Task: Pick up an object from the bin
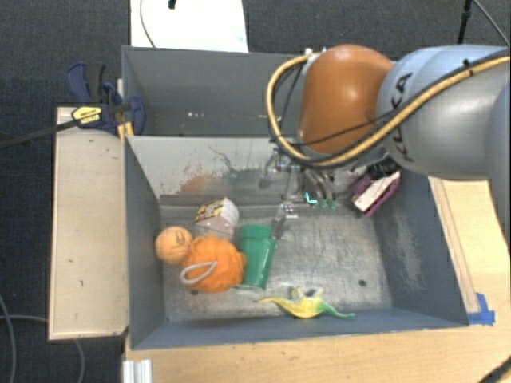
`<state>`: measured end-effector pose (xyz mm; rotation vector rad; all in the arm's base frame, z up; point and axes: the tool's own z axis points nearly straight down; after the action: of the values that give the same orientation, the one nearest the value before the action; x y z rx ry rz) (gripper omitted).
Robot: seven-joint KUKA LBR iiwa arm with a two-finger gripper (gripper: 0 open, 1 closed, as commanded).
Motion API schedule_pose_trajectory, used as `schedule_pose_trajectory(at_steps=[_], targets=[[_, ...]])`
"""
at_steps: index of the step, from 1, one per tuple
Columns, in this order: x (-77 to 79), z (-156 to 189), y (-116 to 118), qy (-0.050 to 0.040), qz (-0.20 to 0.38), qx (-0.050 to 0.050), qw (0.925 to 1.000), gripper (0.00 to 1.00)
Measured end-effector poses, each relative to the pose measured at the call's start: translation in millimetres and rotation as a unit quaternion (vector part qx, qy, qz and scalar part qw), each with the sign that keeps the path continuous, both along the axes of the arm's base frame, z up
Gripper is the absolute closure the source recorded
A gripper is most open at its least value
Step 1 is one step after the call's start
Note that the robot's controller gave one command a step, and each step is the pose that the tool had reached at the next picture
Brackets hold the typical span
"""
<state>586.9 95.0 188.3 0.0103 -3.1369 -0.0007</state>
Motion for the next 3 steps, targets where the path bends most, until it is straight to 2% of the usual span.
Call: schedule_pose_trajectory(at_steps=[1, 2, 3], targets=[[1.8, 4.6, -0.5, -0.0039, -0.001, 0.000, 1.0000, 0.00], [-21.5, -56.4, 44.5, -0.0054, 0.047, 0.001, 0.9989, 0.00], [-32.8, -67.3, 59.7, -0.0033, 0.247, 0.001, 0.9690, 0.00]])
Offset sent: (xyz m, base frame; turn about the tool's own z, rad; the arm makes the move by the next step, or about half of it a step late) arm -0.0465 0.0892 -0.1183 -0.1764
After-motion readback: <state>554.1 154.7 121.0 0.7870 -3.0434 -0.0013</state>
